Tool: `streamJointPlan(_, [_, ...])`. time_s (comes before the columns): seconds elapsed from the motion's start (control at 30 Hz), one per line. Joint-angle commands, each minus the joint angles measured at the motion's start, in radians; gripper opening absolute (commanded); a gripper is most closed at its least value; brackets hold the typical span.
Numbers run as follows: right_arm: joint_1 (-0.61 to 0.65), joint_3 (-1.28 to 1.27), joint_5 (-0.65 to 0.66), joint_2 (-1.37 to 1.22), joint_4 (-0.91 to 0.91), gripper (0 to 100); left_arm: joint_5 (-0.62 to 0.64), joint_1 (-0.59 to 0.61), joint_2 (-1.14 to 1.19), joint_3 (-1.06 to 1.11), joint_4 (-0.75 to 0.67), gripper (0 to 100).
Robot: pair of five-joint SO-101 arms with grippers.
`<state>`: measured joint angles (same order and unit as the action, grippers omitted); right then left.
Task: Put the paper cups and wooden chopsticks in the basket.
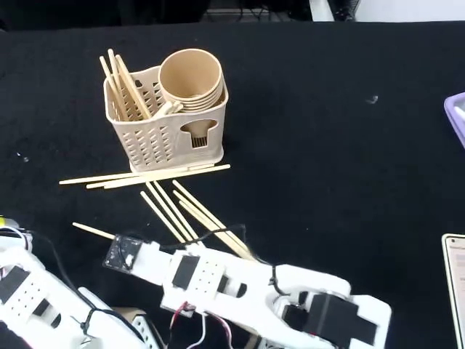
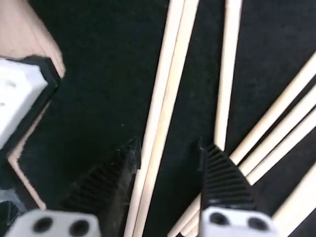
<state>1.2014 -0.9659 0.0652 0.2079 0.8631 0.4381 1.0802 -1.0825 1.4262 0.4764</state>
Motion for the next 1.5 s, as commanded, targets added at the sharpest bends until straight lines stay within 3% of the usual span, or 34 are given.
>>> streamJointPlan(0.0, [0.011,0.061,-0.014,-0.091,0.041,21.7,0.008,-0.002,-0.009,-0.056,-0.018,22])
streamJointPlan(0.23, [-0.02,0.159,-0.041,-0.219,0.095,20.4,0.008,-0.002,-0.009,-0.056,-0.017,22])
streamJointPlan(0.3, [-0.018,0.153,-0.034,-0.213,0.095,16.7,0.008,-0.002,-0.009,-0.056,-0.017,22])
streamJointPlan(0.4, [0.0,0.145,-0.032,-0.191,0.089,1.1,0.008,-0.002,-0.009,-0.056,-0.015,22])
streamJointPlan(0.57, [-0.021,0.108,-0.031,-0.116,0.092,1.2,0.008,-0.002,-0.009,-0.056,-0.015,22])
streamJointPlan(0.7, [-0.086,0.064,-0.031,0.025,0.101,1.0,0.008,-0.002,-0.009,-0.056,-0.015,22])
streamJointPlan(1.0, [-0.339,0.053,0.101,0.507,0.293,1.1,0.008,-0.002,-0.009,-0.056,-0.018,22])
streamJointPlan(1.2, [-0.407,0.117,0.101,0.762,0.374,1.1,0.008,-0.002,-0.009,-0.056,-0.018,22])
streamJointPlan(1.47, [-0.48,0.309,0.101,0.923,0.262,1.1,0.008,-0.004,-0.009,-0.056,-0.014,22])
